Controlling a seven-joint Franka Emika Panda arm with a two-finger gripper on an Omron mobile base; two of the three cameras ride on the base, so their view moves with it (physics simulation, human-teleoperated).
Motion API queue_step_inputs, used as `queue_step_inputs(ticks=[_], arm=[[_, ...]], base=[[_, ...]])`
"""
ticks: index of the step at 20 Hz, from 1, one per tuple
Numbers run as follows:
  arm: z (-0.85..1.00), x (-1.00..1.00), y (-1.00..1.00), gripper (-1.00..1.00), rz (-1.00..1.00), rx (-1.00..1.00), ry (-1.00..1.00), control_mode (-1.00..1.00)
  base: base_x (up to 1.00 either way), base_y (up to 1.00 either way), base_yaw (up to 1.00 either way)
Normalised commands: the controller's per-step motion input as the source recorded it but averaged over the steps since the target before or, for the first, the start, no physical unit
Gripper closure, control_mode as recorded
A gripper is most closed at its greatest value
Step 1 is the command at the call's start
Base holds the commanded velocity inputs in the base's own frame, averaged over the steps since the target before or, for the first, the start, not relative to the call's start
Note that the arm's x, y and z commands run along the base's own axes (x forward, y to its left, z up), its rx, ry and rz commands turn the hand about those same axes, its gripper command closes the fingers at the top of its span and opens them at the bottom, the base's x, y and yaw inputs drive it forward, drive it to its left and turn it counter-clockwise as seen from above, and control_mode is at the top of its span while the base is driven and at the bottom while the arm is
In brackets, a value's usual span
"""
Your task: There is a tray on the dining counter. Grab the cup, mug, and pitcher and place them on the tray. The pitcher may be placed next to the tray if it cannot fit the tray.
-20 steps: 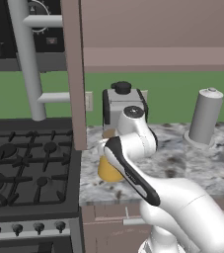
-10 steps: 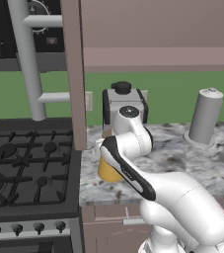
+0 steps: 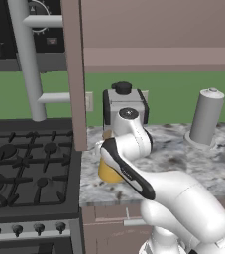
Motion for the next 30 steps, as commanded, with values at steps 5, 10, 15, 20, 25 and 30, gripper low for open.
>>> queue_step_inputs(ticks=[5, 10, 15, 20, 25, 30], arm=[[-0.16, 0.05, 0.00, -1.00, 0.00, 0.00, 0.00, -1.00], [-0.08, 0.10, 0.00, -1.00, 0.00, 0.00, 0.00, -1.00], [0.00, 0.16, 0.00, -1.00, 0.00, 0.00, 0.00, -1.00], [0.00, 0.13, 0.00, -1.00, 0.00, 0.00, 0.00, -1.00], [-0.06, 0.16, 0.00, -1.00, 0.00, 0.00, 0.00, -1.00], [-0.11, 0.17, 0.02, -1.00, 0.00, 0.00, 0.00, -1.00]], base=[[0.00, 0.00, 0.00], [0.00, 0.00, 0.00], [0.00, 0.00, 0.00], [0.00, 0.00, 0.00], [0.00, 0.00, 0.00], [0.00, 0.00, 0.00]])
